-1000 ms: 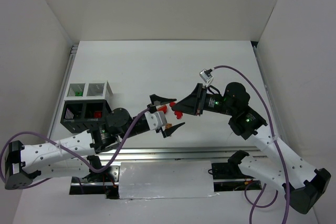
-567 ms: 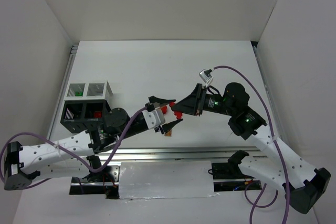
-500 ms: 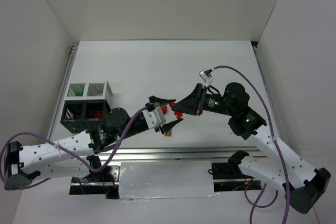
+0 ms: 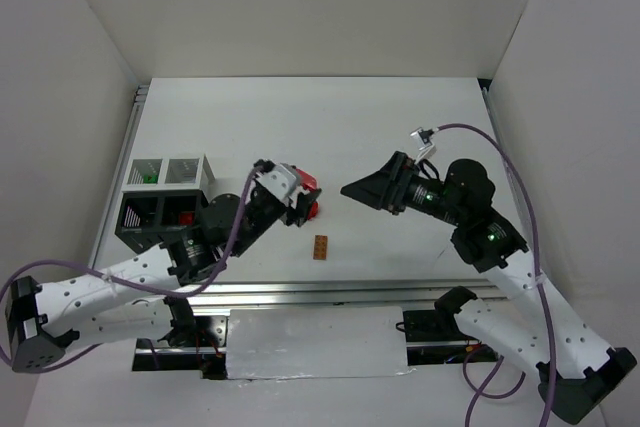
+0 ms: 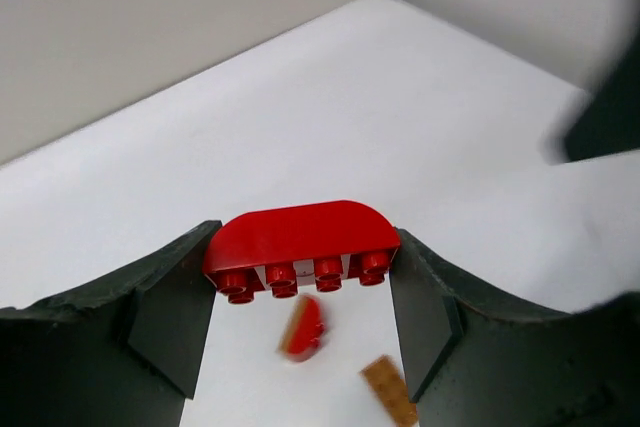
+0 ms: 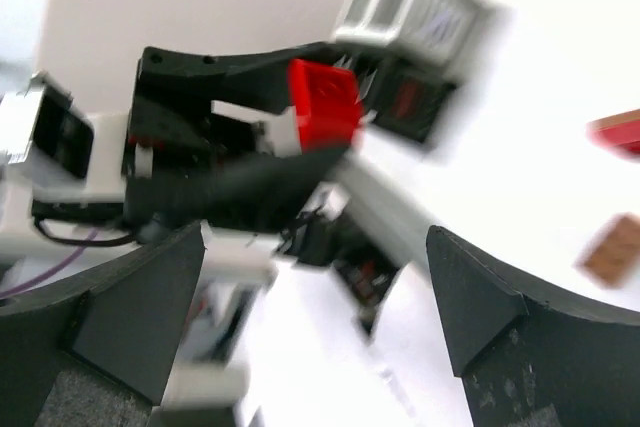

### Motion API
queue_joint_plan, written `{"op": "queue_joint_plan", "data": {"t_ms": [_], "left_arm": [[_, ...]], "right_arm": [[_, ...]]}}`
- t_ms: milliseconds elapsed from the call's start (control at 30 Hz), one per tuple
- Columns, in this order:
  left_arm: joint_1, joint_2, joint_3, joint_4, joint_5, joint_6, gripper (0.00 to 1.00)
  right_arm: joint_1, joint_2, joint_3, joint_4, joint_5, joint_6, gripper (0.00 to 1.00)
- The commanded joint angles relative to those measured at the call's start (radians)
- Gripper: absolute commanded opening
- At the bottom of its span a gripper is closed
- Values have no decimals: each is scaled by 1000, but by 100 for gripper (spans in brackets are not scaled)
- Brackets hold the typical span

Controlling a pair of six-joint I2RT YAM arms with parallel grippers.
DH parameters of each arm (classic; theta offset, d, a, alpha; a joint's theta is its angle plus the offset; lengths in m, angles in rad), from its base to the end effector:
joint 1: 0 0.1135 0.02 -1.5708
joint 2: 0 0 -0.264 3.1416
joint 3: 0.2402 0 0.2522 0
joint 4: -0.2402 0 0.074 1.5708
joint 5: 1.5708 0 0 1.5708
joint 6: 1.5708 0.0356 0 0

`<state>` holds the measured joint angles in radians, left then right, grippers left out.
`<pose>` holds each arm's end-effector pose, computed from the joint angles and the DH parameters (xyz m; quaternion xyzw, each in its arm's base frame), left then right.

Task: Sort the legos into containers by color

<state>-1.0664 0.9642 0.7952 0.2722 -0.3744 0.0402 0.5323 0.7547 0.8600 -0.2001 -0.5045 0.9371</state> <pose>0.1214 -0.1930 0.3594 0.2282 0.6324 -0.2496 0.6969 0.1375 0.1009 0.3698 -0.0205 0.7355 0.5738 0.3597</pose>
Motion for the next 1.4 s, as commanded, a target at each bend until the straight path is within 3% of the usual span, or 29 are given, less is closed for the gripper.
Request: {"op": "queue_joint_plan", "data": {"t_ms": [0,33,67,100,133,167,200,233,267,333,433,533,767,933,967,1067,1133,1200,1267,1367], "left_arm": [[136,-73,18,-162,-302,-271,0],[137,-81,36,-245,-354,-340,0],[228,-97,57,-342,-389,-406,0],[284,-102,111,-437,-426,-568,0],[401,-102,140,-669,-478,-664,0],[461,-94,174,-785,-494,-744,0],[532,-85,227,-880,-491,-861,0],[663,-76,243,-960,-471,-890,0],[719,-67,245,-1022,-413,-899,0],[860,-73,191,-998,-339,-886,0],[986,-58,112,-920,-186,-872,0],[1025,-9,84,-887,-104,-878,0],[1025,15,52,-866,-84,-881,5],[1025,-18,42,-857,-70,-864,34],[1025,-22,42,-858,-67,-856,47],[1025,-48,44,-863,-61,-849,69],[1025,-71,48,-867,-63,-847,76],[1025,-85,62,-873,-57,-835,91],[1025,-99,79,-869,-31,-804,98],[1025,-105,101,-887,-37,-797,99]], "right_arm": [[-49,-52,106,-192,196,-141,100],[-54,-60,119,-221,240,-161,100],[-55,-81,131,-243,314,-175,100],[-55,-95,132,-271,340,-194,100],[-57,-104,132,-278,359,-202,100],[-57,-124,123,-274,369,-204,100],[-55,-130,117,-271,366,-205,100],[-58,-135,110,-265,359,-204,100],[-58,-137,91,-259,348,-202,100],[-58,-132,74,-240,307,-195,100],[-58,-114,39,-203,256,-178,100],[-58,-103,24,-183,213,-170,100],[-58,-109,-4,-179,213,-182,100],[-60,-81,-9,-165,190,-184,100],[-58,-80,-9,-157,184,-184,99],[-57,-68,-18,-141,179,-179,100],[-58,-51,-27,-128,178,-178,100],[-57,-28,-32,-117,178,-182,100],[-55,29,-26,-125,178,-201,99],[-49,107,-29,-122,181,-204,99]]}}
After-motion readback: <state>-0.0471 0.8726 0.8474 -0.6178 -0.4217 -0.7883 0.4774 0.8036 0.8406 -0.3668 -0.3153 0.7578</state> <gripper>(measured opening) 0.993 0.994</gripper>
